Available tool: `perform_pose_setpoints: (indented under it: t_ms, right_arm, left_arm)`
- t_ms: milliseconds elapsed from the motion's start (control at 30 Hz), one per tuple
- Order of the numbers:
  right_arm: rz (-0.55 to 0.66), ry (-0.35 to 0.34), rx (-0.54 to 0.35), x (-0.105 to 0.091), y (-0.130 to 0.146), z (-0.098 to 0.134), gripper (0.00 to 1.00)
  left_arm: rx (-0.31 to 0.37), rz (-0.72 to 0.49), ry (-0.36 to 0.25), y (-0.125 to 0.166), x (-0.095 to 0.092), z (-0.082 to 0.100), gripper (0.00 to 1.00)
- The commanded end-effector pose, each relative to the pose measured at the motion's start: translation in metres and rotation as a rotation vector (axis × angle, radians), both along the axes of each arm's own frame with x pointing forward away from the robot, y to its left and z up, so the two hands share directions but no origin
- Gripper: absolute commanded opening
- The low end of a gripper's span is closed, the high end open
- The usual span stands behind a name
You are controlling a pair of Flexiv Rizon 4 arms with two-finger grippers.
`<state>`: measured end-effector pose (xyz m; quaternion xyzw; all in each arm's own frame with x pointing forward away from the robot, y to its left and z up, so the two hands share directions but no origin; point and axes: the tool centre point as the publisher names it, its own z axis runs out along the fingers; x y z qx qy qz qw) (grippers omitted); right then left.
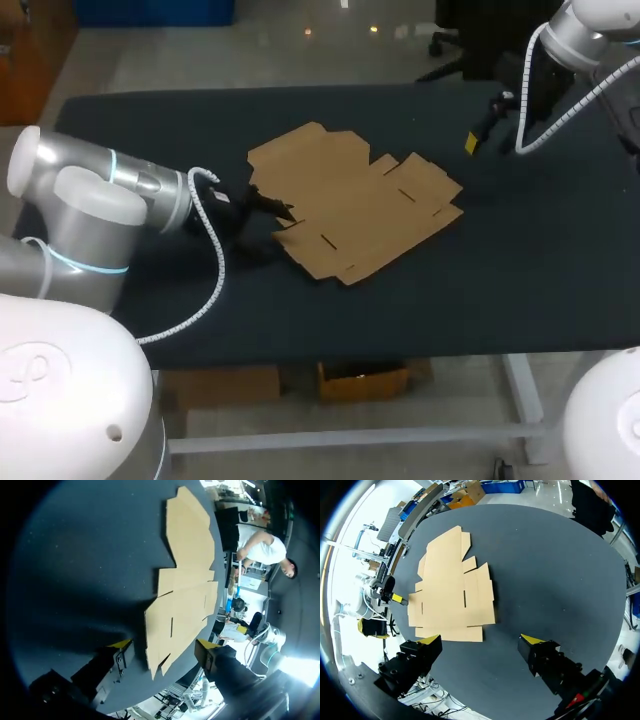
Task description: Assemble the packaging by folding the flat box into shape, placing the metal phone stand inside, and closing the box properly
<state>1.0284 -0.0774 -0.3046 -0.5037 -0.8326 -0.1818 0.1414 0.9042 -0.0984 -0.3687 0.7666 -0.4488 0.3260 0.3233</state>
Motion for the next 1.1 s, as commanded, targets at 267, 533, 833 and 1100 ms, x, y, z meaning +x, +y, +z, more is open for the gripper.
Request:
perform_pose_setpoints:
  t_ms: [267,533,833,1100]
  right_arm:
    - [0.0,-0.001,0.0,0.0,0.0,0.0,1.0]
    - [0.0,-0.001,0.0,0.0,0.0,0.0,1.0]
    - [0.0,-0.001,0.0,0.0,0.0,0.0,1.0]
    - [0.0,-0.001,0.0,0.0,0.0,0.0,1.0]
  left_arm:
    - [0.032,0.101,-0.042,-0.009,-0.015,0.0,0.64]
    - [0.041,0.14,-0.033,-0.015,-0.02,-0.006,0.54]
    - [0.045,0.151,-0.015,-0.016,-0.015,-0.014,0.53]
    - [0.061,0.178,-0.014,-0.019,-0.002,-0.025,0.48]
